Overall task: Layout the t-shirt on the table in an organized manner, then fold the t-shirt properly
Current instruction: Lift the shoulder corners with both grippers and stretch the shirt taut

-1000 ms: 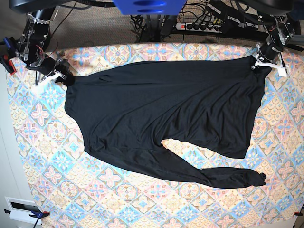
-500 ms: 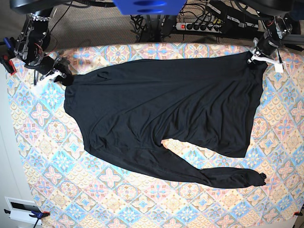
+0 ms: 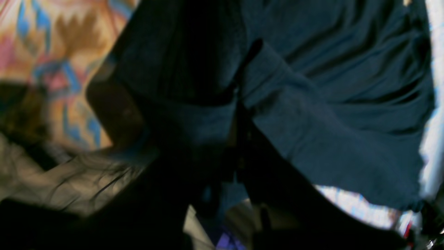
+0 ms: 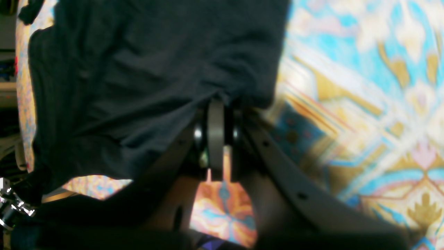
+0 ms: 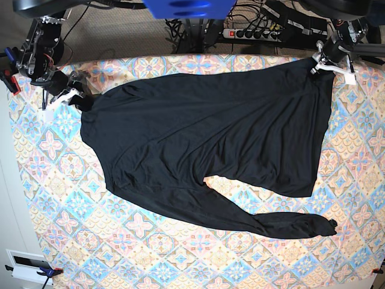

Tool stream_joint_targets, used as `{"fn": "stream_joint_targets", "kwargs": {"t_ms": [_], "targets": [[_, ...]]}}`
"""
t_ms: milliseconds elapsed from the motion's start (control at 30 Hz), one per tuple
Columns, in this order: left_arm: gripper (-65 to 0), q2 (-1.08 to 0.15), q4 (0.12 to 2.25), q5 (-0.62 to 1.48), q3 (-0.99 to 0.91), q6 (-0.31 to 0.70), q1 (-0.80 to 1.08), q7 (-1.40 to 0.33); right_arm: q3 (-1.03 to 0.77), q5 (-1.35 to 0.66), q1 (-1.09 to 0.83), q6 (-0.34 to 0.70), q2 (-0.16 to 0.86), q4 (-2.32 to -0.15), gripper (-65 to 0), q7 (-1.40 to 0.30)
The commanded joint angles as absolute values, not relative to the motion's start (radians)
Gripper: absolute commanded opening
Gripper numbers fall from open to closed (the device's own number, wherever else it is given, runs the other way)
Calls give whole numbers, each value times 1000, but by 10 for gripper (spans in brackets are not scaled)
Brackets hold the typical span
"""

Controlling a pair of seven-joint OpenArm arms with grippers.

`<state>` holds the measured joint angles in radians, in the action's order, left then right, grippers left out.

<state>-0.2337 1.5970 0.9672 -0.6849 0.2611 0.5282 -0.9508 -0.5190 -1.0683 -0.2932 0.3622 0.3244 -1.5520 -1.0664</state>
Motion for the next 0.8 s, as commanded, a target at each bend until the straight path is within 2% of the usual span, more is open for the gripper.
{"fn": "stream_joint_targets", "kwargs": {"t_ms": [0, 200, 467, 767], "targets": [[-650, -242, 1647, 986, -688, 272, 533, -931, -529, -1082, -288, 366, 346, -1586, -650, -1047], [-650, -237, 1764, 990, -687, 272, 512, -931, -527, -1082, -280, 363, 346, -1630, -650, -1047], [-650, -240, 1764, 1020, -691, 268, 420, -972, -522, -1082, -280, 361, 346, -1623, -650, -1047], [-650, -240, 1610, 1020, -694, 266, 315, -1033, -493, -1078, -165, 360, 344, -1621, -650, -1099]]}}
